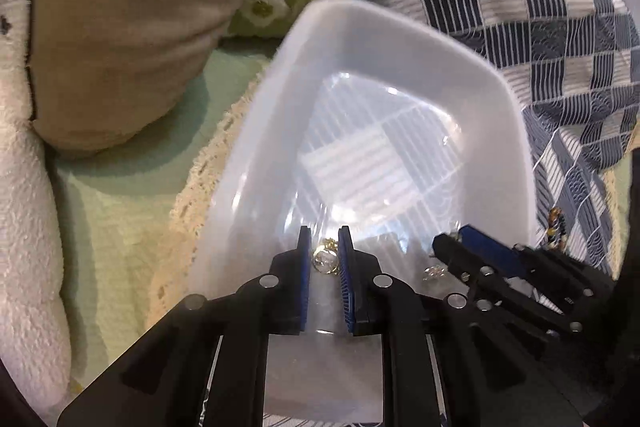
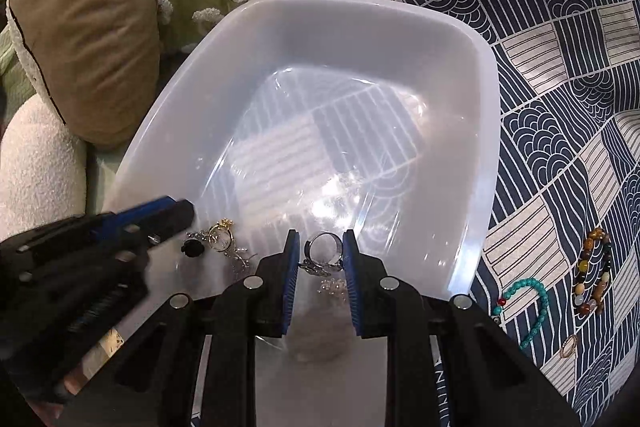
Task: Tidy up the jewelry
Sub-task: 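Carry both rings into the white tray and open both grippers, then grasp a silver dangle earring with the right gripper while the left grasps a silver twisted hoop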
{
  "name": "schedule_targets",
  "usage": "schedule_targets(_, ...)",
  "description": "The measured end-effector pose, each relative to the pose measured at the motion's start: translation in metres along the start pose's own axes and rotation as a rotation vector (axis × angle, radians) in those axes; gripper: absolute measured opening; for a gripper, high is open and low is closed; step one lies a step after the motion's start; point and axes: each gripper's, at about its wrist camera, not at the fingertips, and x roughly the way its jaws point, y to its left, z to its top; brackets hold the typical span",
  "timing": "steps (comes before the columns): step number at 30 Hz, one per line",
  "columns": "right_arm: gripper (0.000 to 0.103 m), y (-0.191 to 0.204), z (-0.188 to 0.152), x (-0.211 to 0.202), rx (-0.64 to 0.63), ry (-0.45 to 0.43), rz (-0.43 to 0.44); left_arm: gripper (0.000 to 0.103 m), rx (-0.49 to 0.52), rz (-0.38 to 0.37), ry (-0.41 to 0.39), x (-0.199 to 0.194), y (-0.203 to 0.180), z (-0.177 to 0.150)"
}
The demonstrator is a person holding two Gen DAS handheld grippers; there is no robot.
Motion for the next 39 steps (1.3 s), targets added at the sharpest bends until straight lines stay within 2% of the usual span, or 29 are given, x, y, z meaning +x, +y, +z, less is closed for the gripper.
schedule_targets(3,0.028,-0.002,0.0,-0.001,0.007,0.0,-0.003,0.021,-0.057,-0.012,-0.038,-0.008,0.012,0.002)
schedule_targets(5,0.04,-0.003,0.0,-0.005,0.006,-0.015,-0.009,0.023,-0.07,-0.01,-0.034,-0.008,0.016,0.003)
schedule_targets(11,0.043,-0.01,-0.006,-0.037,0.004,-0.051,0.015,0.023,-0.076,-0.043,-0.05,-0.017,0.02,0.001)
schedule_targets(12,0.047,-0.012,-0.009,-0.047,-0.01,-0.064,0.008,0.024,-0.073,-0.049,-0.057,-0.021,0.019,0.0)
schedule_targets(14,0.069,-0.019,-0.018,-0.072,-0.041,-0.108,-0.024,0.036,-0.057,-0.065,-0.079,-0.033,0.016,-0.005)
schedule_targets(15,0.073,-0.025,-0.023,-0.084,-0.053,-0.132,-0.047,0.041,-0.035,-0.075,-0.098,-0.04,0.009,-0.01)
schedule_targets(17,0.081,-0.042,-0.036,-0.105,-0.072,-0.169,-0.104,0.067,0.013,-0.095,-0.137,-0.053,-0.006,-0.018)
schedule_targets(19,0.09,-0.066,-0.051,-0.121,-0.055,-0.195,-0.153,0.078,0.054,-0.108,-0.176,-0.065,-0.02,-0.029)
schedule_targets(22,0.094,-0.109,-0.075,-0.133,-0.001,-0.207,-0.15,0.08,0.103,-0.154,-0.207,-0.081,-0.044,-0.047)
schedule_targets(23,0.096,-0.119,-0.082,-0.134,0.014,-0.205,-0.15,0.085,0.118,-0.176,-0.22,-0.087,-0.053,-0.054)
schedule_targets(27,0.097,-0.169,-0.126,-0.122,0.116,-0.167,-0.143,0.086,0.223,-0.202,-0.25,-0.092,-0.099,-0.078)
schedule_targets(31,0.097,-0.19,-0.15,-0.101,0.178,-0.05,-0.104,0.086,0.291,-0.102,-0.225,-0.071,-0.133,-0.096)
schedule_targets(36,0.095,-0.201,-0.163,-0.093,0.202,-0.02,-0.142,0.086,0.312,-0.123,-0.183,-0.059,-0.151,-0.117)
schedule_targets(38,0.066,-0.204,-0.165,-0.09,0.207,-0.008,-0.163,0.086,0.312,-0.135,-0.177,-0.056,-0.157,-0.123)
schedule_targets(39,0.063,-0.205,-0.166,-0.088,0.211,0.002,-0.16,0.086,0.31,-0.141,-0.17,-0.054,-0.16,-0.124)
